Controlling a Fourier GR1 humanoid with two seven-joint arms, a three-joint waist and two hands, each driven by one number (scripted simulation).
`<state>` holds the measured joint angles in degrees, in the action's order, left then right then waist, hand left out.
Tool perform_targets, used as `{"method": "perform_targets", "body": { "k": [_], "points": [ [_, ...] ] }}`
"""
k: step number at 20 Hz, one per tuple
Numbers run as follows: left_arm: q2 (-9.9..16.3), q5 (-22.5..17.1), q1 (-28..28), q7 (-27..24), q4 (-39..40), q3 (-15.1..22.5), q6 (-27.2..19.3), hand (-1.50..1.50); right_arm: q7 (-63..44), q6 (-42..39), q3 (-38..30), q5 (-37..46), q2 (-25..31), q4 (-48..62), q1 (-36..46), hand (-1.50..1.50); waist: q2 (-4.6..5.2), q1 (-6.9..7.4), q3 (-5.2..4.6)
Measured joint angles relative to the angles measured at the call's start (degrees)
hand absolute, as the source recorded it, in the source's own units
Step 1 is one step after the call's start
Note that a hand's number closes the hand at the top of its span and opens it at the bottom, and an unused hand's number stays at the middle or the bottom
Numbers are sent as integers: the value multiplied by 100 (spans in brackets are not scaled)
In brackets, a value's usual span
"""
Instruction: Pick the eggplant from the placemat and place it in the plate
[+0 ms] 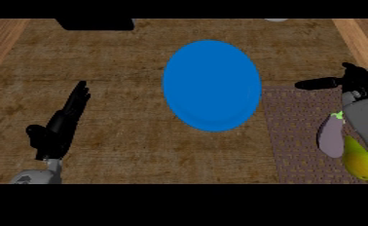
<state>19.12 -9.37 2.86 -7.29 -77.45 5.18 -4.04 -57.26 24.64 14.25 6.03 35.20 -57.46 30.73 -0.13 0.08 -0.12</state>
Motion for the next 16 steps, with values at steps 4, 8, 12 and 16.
{"method": "perform_targets", "body": {
  "k": [4,8,12,16],
  "points": [
    [21,31,-15,-97,77,-38,54,0,-426,-983,116,-272,317,-14,189,-150,-1,4,-1],
    [38,-15,125,-56,166,-101,120,0,-662,-1989,212,-766,497,153,320,-150,13,18,-1],
    [27,-6,118,26,55,-89,130,0,-826,-2605,179,-1231,644,376,449,-150,9,39,3],
    [-14,4,108,-57,135,-115,152,0,-933,-2941,219,-1538,660,710,575,-150,21,61,3]
  ]
}}
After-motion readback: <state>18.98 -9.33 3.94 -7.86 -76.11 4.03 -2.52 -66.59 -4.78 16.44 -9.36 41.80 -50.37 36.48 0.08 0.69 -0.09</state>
